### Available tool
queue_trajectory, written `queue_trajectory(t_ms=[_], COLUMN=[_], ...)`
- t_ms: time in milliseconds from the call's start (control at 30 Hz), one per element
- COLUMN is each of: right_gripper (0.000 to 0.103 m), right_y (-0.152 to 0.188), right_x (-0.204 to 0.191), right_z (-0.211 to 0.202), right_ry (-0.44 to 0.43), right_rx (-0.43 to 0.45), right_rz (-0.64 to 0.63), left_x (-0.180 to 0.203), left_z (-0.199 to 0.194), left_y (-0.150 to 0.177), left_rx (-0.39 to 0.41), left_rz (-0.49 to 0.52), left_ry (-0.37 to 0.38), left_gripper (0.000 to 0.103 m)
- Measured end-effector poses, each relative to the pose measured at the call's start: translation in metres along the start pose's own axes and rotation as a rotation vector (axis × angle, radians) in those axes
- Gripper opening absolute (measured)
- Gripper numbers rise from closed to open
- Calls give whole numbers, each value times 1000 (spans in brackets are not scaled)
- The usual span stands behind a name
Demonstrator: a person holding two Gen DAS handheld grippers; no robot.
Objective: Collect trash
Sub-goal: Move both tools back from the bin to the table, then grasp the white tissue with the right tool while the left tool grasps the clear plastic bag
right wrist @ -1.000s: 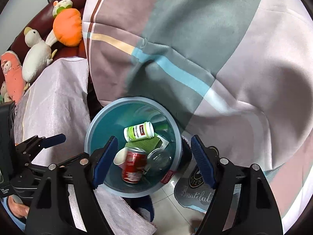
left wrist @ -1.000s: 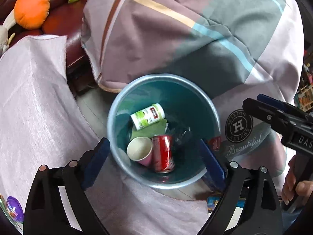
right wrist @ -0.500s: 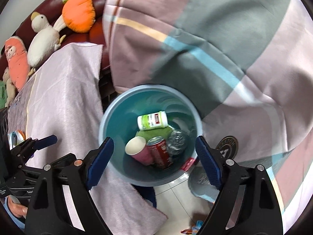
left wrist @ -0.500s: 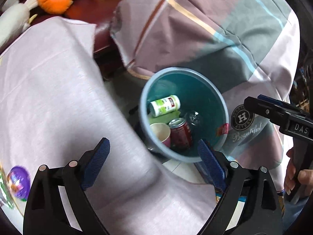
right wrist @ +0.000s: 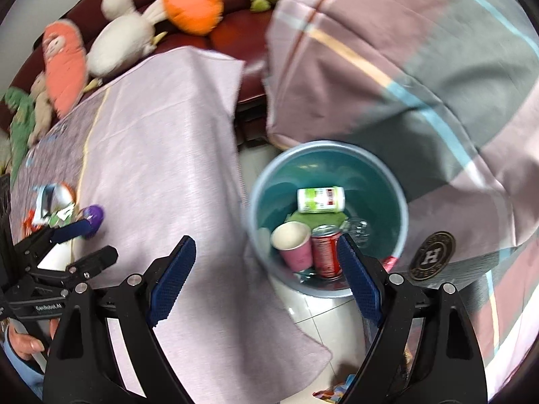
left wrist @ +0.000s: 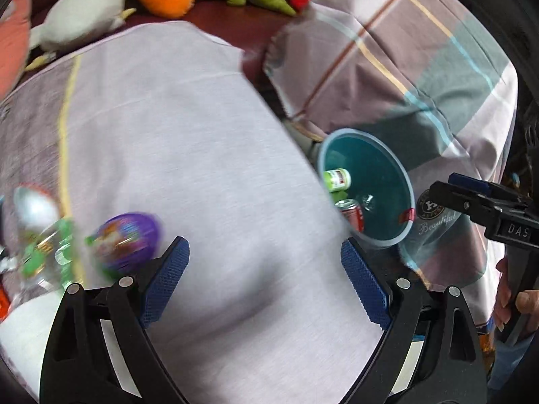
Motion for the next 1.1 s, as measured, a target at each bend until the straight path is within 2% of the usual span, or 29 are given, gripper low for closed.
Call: queue_trajectory(t_ms=[400, 700, 867, 1100], right_gripper=[85, 85, 85, 85], right_y=[-2, 17, 36, 56], right_x=[-123, -217, -279, -340], right_z=[-7, 1, 9, 32], right_ry=[-51, -125, -187, -249], right_rx=[-29, -82, -117, -168], right_rz=[-202, -337, -427, -501], left_x=[-112, -201, -240, -278], left_z=[-75, -132, -147, -152], left_y=[29, 60, 79, 107], left_rx=[71, 145, 159, 137], left_rz=[-109, -214, -271, -295], left_ry=[-74, -135, -159, -204], left_gripper=[92, 92, 92, 92])
Point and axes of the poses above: each gripper's, at about its wrist camera, not at the fingertips, and z roughly the way its jaws point, x to its right, y to its underside, the point moved 9 cm from there along z, roughly the way its jaws point, and after that the axes turned 5 degrees about -z, right-handed, at the moved point
